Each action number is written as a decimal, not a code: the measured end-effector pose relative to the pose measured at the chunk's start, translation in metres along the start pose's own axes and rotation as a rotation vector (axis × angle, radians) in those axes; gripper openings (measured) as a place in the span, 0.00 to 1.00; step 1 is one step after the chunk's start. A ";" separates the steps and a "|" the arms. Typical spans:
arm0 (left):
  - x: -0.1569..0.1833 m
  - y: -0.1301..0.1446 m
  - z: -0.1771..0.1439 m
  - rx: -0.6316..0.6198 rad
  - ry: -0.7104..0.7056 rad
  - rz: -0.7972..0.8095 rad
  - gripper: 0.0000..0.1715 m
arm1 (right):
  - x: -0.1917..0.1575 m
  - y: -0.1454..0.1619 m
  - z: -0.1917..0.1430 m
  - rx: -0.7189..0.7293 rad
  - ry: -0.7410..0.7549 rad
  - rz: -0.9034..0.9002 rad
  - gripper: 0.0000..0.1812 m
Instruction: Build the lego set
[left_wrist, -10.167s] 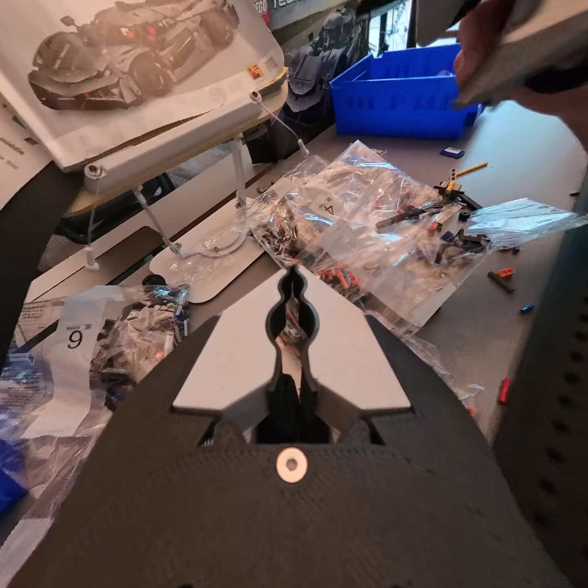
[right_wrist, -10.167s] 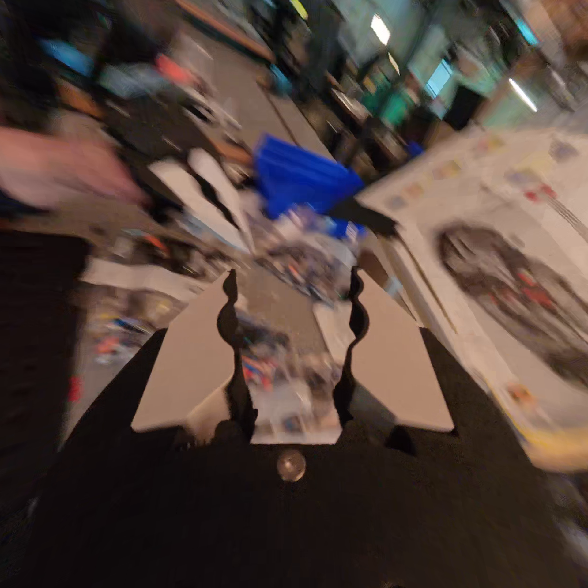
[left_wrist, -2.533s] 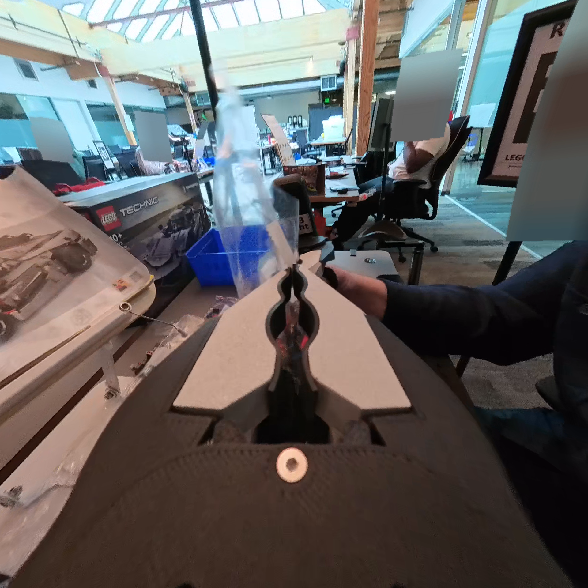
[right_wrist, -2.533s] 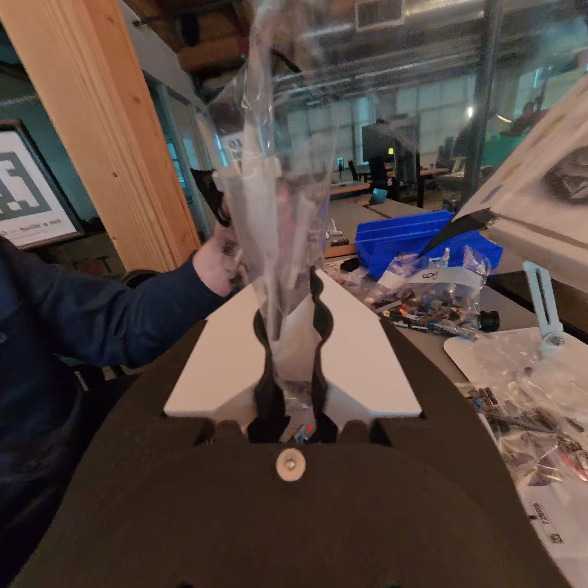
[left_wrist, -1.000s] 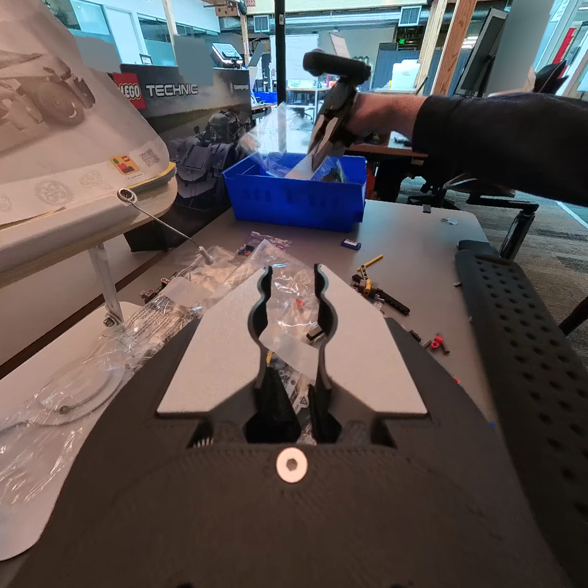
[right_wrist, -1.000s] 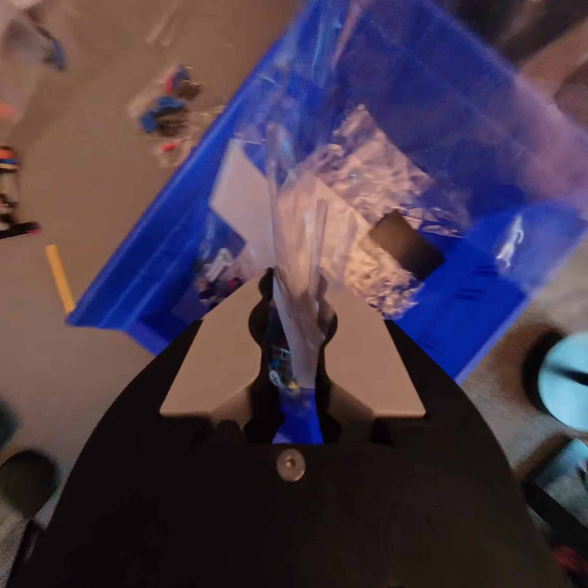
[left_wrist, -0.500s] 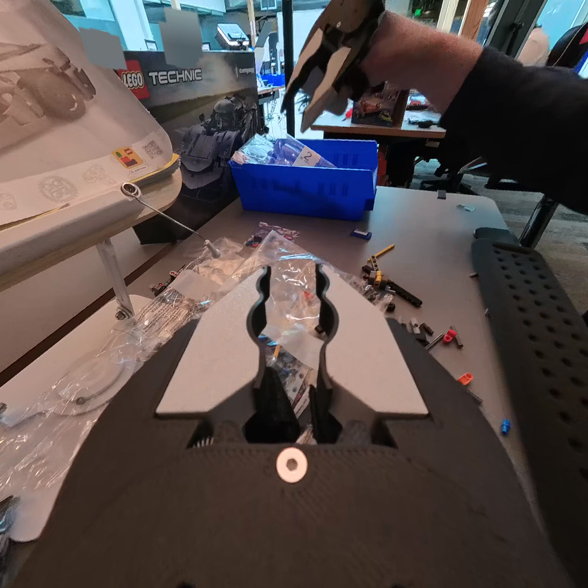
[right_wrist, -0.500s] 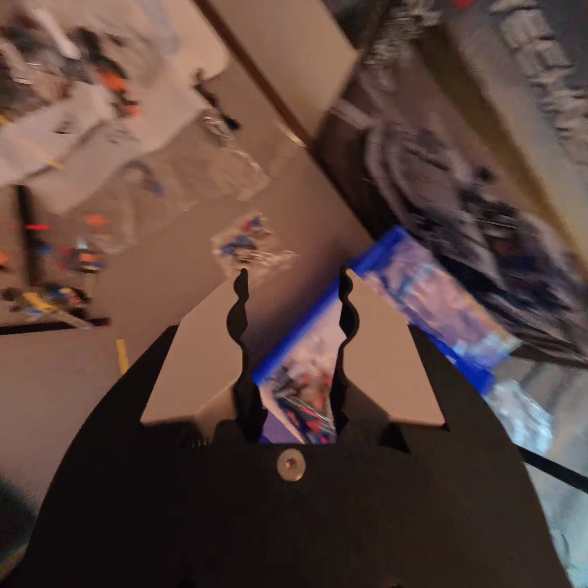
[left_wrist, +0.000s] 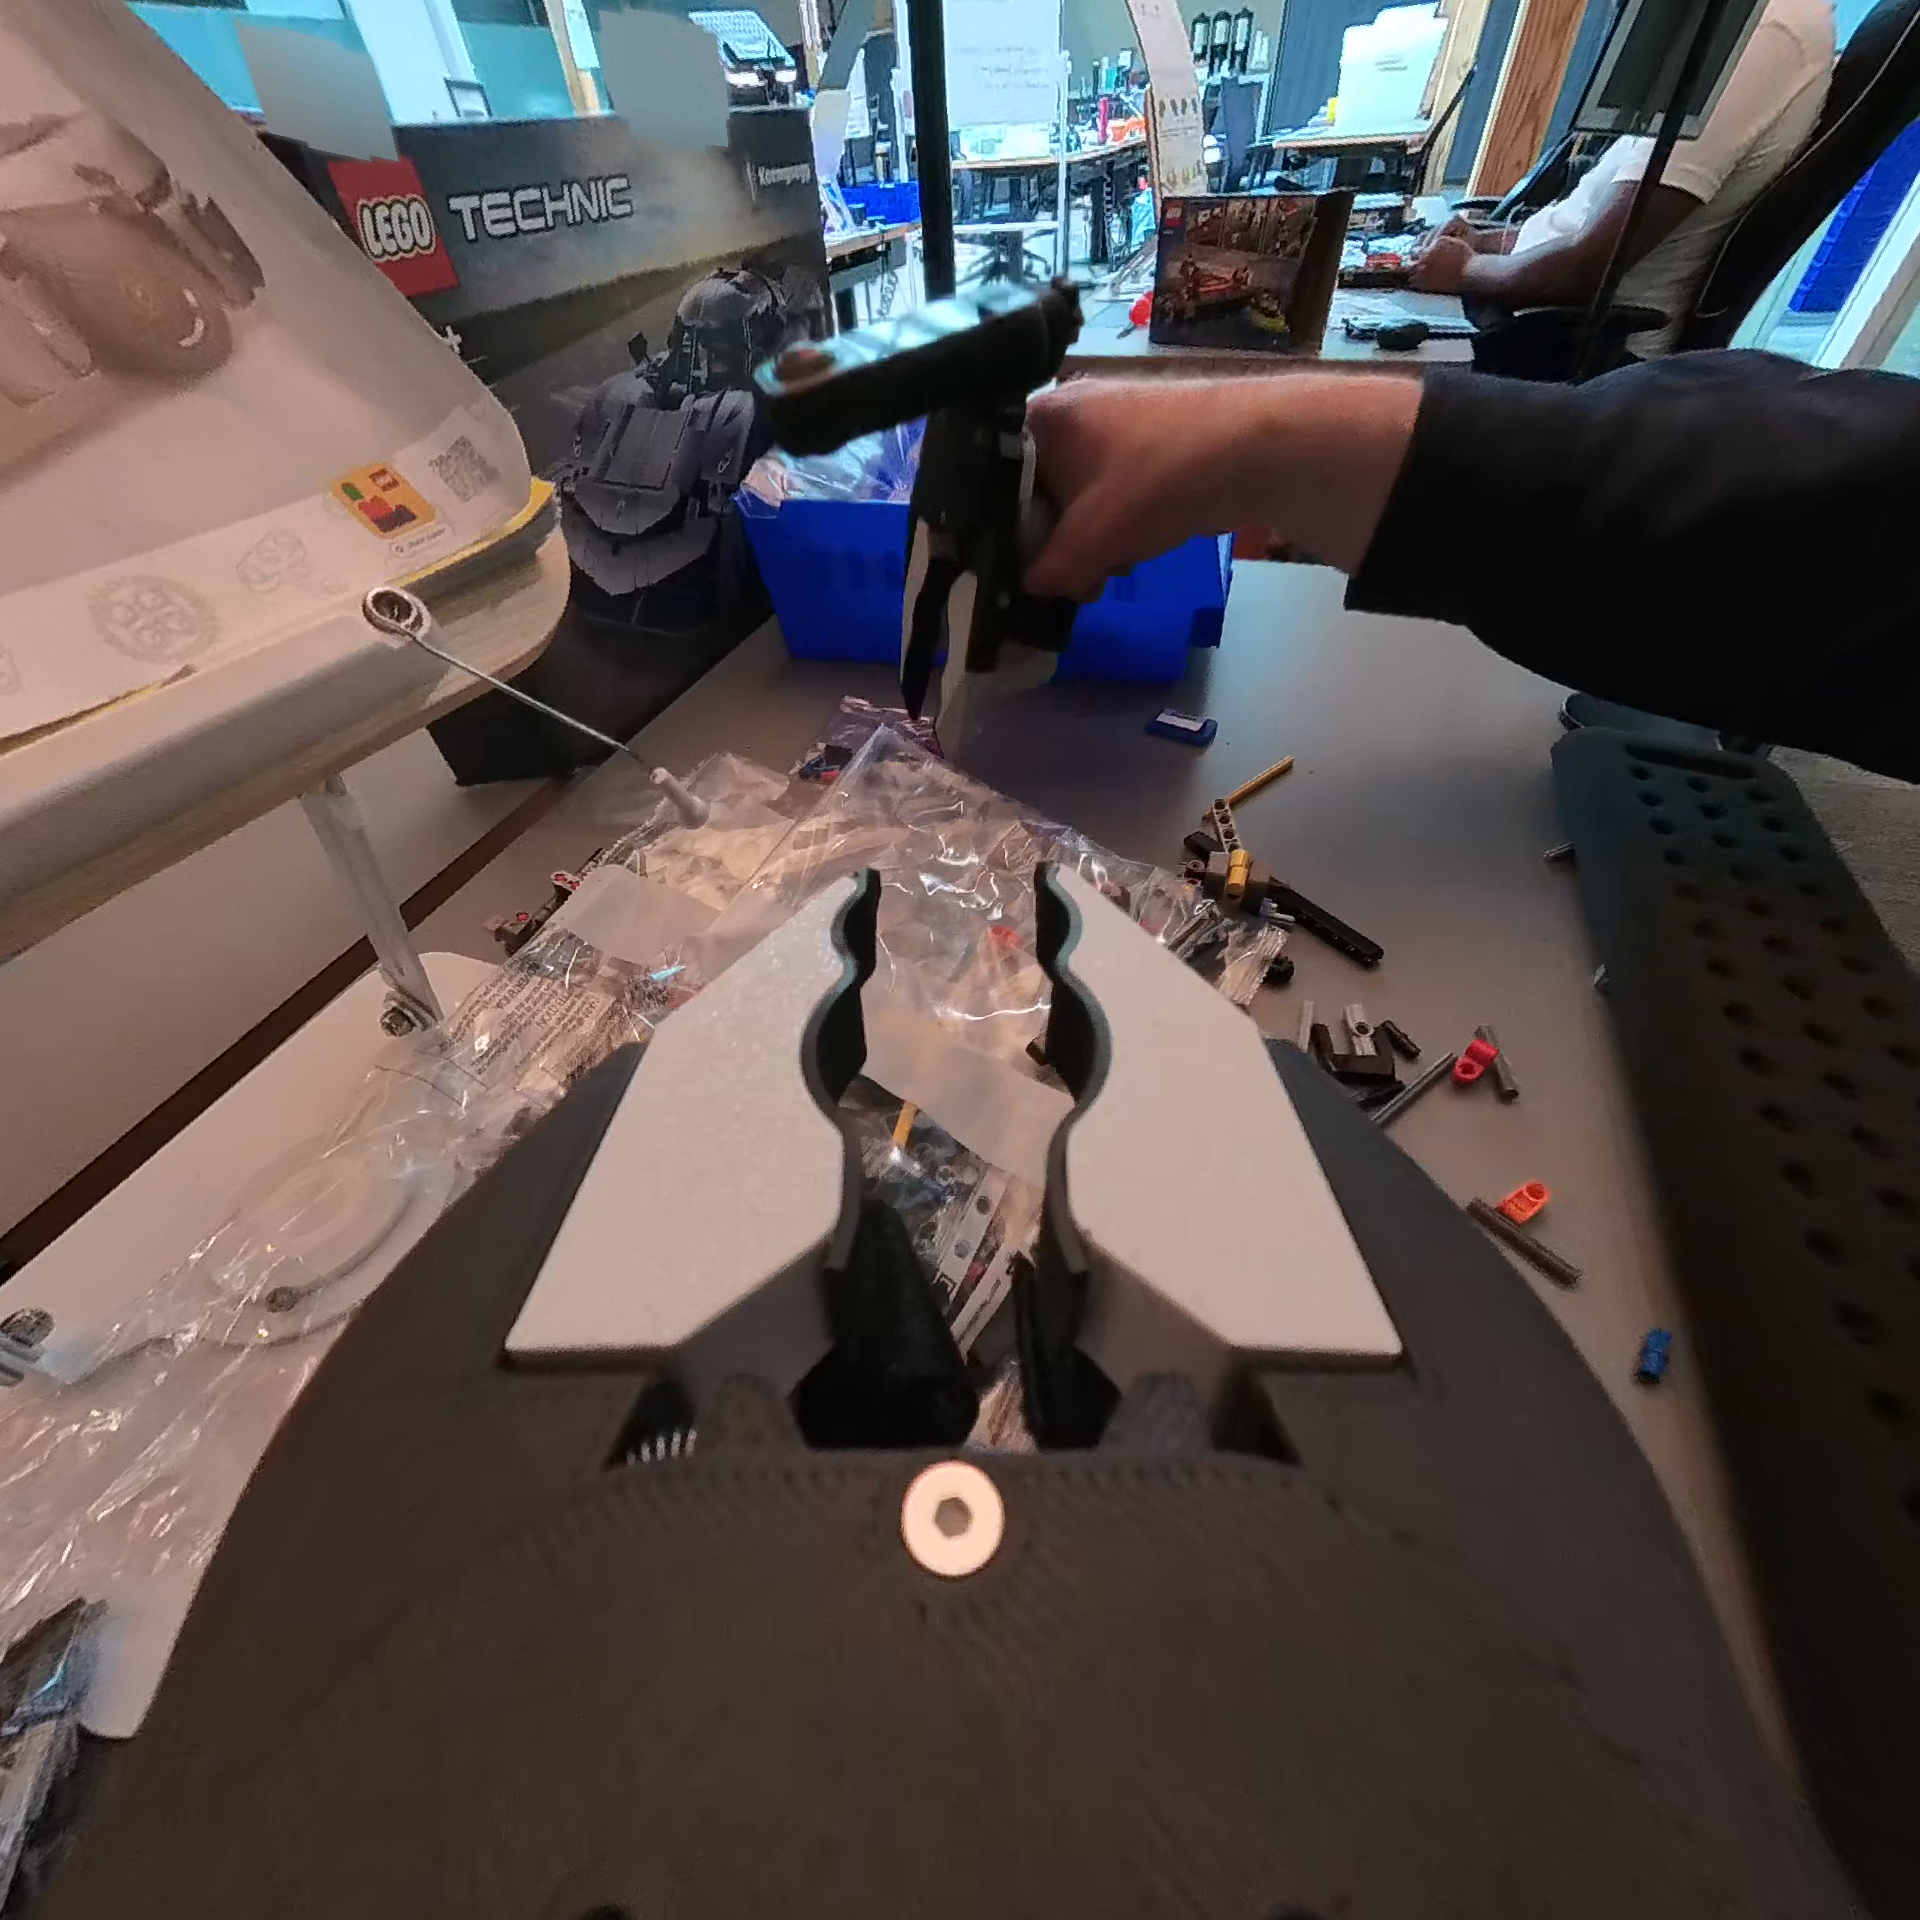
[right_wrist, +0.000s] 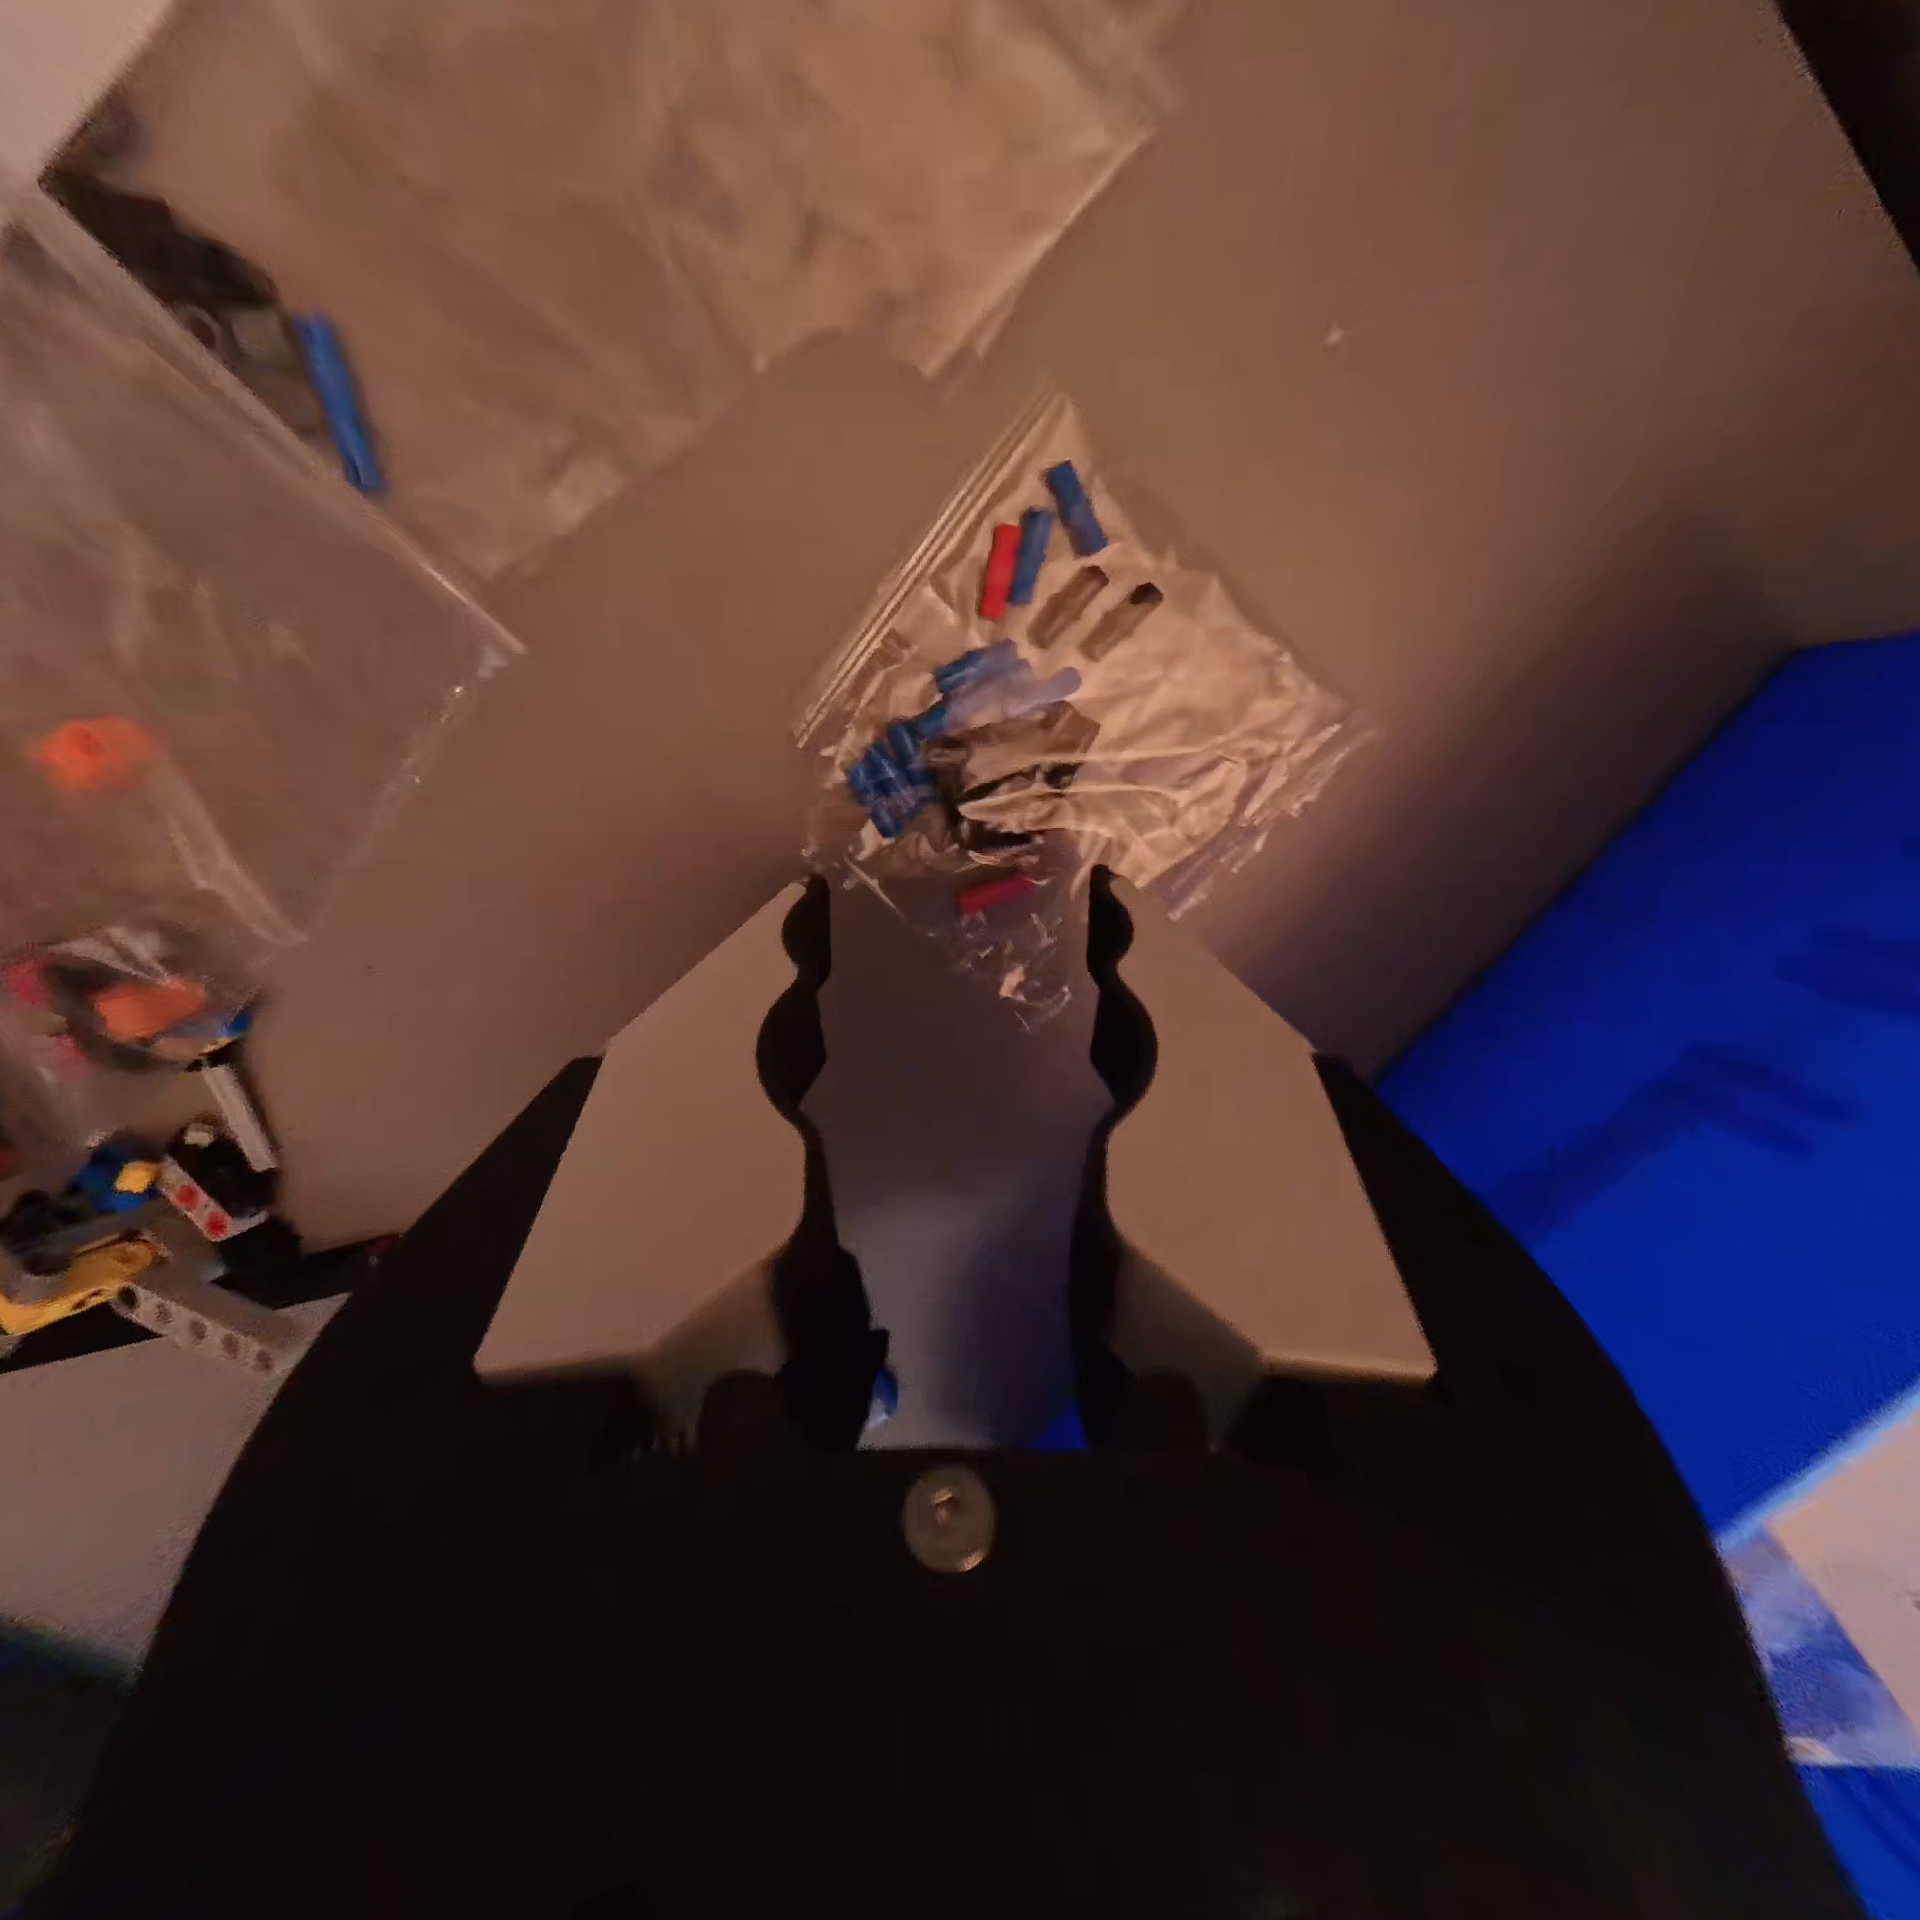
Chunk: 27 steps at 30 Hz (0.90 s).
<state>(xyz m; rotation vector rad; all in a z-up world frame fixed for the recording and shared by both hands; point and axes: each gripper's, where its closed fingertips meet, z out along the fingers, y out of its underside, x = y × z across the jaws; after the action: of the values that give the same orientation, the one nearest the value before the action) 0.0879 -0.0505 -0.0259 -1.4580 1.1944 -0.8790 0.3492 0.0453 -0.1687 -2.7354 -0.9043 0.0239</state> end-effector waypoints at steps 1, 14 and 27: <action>0.001 -0.002 -0.001 0.006 0.001 0.004 0.17 | 0.000 0.002 0.003 -0.014 0.020 -0.023 0.27; -0.001 -0.004 -0.002 0.021 -0.003 0.000 0.17 | -0.006 -0.002 0.001 0.002 -0.048 -0.005 0.00; 0.022 0.001 0.025 -0.046 0.011 0.096 0.29 | -0.064 0.028 -0.095 -0.267 -0.322 -0.160 0.00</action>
<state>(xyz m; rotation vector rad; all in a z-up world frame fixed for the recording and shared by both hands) 0.1165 -0.0657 -0.0340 -1.4217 1.2898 -0.7997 0.3235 -0.0365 -0.0883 -2.9442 -1.2960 0.3465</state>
